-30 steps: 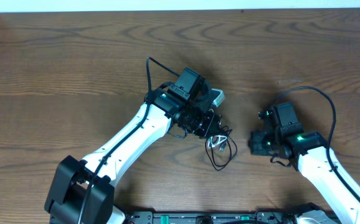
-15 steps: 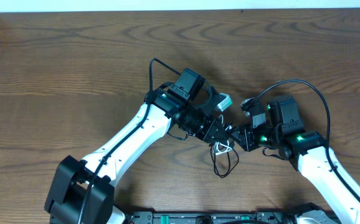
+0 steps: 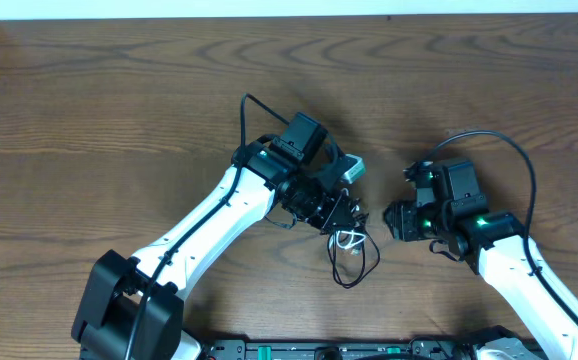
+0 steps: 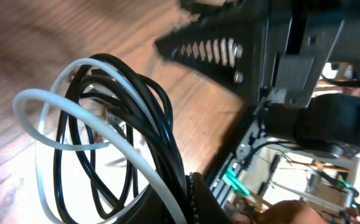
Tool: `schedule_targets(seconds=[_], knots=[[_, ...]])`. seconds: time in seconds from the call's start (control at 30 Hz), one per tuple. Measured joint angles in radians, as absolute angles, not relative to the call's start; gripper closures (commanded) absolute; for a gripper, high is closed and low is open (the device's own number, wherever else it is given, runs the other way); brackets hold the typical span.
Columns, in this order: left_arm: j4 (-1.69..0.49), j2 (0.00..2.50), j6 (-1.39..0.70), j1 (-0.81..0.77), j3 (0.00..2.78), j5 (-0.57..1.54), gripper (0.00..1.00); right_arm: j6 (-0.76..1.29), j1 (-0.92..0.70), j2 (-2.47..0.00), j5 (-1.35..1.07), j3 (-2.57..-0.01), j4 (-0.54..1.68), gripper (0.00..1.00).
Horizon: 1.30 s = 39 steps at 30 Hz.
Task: Untangle cables
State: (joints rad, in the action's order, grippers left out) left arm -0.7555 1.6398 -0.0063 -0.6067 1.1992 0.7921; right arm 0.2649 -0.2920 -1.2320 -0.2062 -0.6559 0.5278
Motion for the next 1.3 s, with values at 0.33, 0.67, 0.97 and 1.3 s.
schedule_targets(seconds=[0.33, 0.67, 0.97, 1.3], knots=[[-0.739, 1.640, 0.063, -0.607, 1.199, 0.988, 0.92, 0.350, -0.292, -1.232, -0.132, -0.656, 0.501, 0.32], [-0.724, 1.640, 0.126, -0.607, 1.199, 1.090, 0.93, 0.181, -0.290, -1.232, -0.491, -0.656, 0.463, 0.32], [-0.657, 1.640, 0.092, -0.607, 1.198, 1.099, 0.92, 0.097, -0.274, -1.235, -0.643, -0.656, 0.459, 0.32], [-0.629, 1.640, 0.070, -0.590, 1.188, 1.132, 0.93, 0.159, -0.279, -1.235, -0.467, -0.656, 0.544, 0.25]])
